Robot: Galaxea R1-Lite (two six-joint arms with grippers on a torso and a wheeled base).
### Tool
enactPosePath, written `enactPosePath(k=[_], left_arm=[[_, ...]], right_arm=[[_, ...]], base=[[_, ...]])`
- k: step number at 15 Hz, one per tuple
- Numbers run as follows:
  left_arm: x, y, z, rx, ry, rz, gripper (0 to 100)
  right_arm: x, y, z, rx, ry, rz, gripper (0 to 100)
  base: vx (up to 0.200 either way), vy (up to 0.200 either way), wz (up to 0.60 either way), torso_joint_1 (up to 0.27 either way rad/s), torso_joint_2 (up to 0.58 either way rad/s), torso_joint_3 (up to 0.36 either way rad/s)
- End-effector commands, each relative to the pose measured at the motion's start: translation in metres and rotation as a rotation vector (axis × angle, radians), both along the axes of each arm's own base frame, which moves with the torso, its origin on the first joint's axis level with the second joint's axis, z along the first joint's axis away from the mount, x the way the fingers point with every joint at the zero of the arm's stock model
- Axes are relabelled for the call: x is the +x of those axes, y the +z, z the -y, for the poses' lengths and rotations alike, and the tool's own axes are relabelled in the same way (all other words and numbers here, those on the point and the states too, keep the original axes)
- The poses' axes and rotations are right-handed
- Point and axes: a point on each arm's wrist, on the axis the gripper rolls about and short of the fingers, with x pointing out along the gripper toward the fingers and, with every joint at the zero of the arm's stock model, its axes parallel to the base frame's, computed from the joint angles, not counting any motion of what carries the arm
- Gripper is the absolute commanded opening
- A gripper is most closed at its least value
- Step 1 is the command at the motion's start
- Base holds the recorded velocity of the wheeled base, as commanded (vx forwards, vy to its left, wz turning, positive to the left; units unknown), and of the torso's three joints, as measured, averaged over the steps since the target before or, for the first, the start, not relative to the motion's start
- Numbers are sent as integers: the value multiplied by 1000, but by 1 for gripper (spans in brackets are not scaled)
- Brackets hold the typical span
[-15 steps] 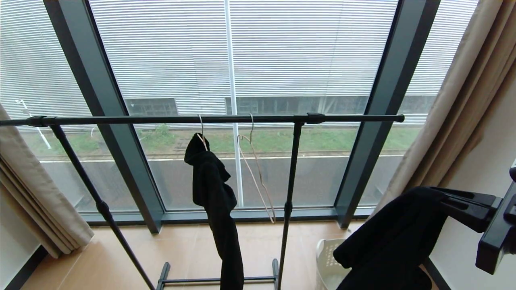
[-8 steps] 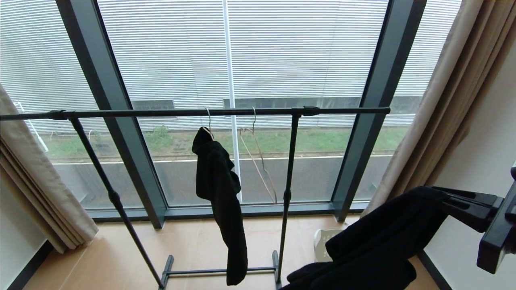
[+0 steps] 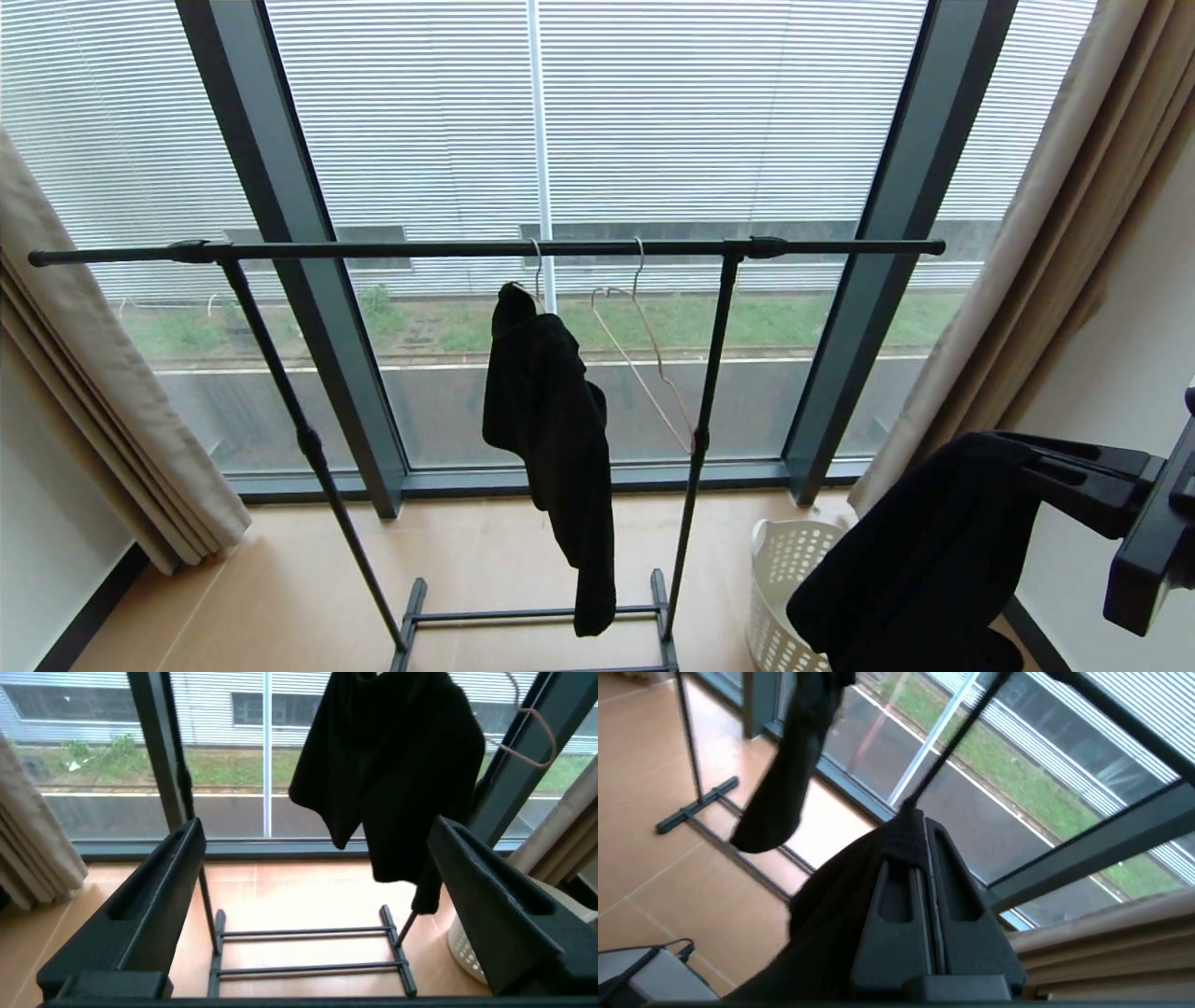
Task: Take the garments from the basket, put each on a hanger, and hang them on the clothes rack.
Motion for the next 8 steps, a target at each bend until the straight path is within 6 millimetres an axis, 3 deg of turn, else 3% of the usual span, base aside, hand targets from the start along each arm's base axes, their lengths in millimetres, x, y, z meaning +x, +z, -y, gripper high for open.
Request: enactPosePath(k=[1,8], left_arm=[[0,0,0,0,1,0,100],[0,-1,0,18,-6,-4,100]], right_arm=[[0,0,0,-1,0,-1,0],[-1,-8,0,-21,4,-21,0]], base=[[-200,0,0,-22,7,2],[0,0,0,0,0,0]])
